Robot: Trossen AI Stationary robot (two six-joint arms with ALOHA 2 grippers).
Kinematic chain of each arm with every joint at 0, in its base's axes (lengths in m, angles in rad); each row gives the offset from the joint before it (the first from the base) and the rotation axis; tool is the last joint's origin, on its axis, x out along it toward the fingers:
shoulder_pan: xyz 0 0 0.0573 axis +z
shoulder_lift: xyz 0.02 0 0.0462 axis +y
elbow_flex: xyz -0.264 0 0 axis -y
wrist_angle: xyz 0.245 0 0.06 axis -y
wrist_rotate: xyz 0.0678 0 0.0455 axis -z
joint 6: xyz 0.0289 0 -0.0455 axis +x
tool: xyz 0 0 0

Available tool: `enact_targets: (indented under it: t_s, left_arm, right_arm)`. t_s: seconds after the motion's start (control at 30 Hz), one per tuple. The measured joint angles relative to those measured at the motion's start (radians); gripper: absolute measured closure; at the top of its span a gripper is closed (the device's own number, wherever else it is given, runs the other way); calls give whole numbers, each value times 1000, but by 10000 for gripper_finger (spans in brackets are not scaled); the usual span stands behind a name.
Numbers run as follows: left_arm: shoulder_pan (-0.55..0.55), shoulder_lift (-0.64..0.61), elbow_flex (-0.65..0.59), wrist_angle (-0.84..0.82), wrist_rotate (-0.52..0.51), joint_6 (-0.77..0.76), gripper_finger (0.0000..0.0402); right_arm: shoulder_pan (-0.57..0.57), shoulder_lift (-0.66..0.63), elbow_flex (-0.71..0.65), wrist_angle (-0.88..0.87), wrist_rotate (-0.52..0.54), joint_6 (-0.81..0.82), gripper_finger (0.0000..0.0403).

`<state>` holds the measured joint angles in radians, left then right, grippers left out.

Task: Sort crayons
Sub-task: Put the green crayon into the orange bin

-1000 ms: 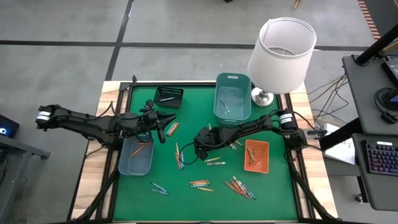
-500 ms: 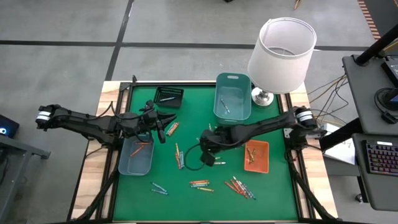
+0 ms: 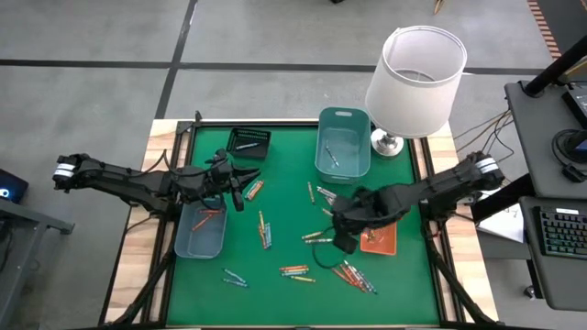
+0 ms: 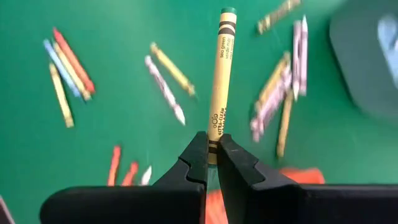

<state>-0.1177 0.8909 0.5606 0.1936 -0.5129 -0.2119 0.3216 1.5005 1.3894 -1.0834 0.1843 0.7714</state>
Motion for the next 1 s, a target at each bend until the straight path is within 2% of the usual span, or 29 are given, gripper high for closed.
enact_targets:
  t_s: [0.27,0.57,0.73,1.0]
  left_arm:
    - [0,0,0,0,0,-8,361]
    - [0,0,0,0,0,-8,361]
    - [0,0,0,0,0,-8,361]
    - [0,0,0,1,-1,-12,361]
  right_arm:
    - [93,-147,-250,-23,-8,269,390]
    - [202,-336,-511,-16,-62,657,390]
    - [213,-373,-563,-3,-61,702,390]
    - [214,-368,-565,31,-44,694,390]
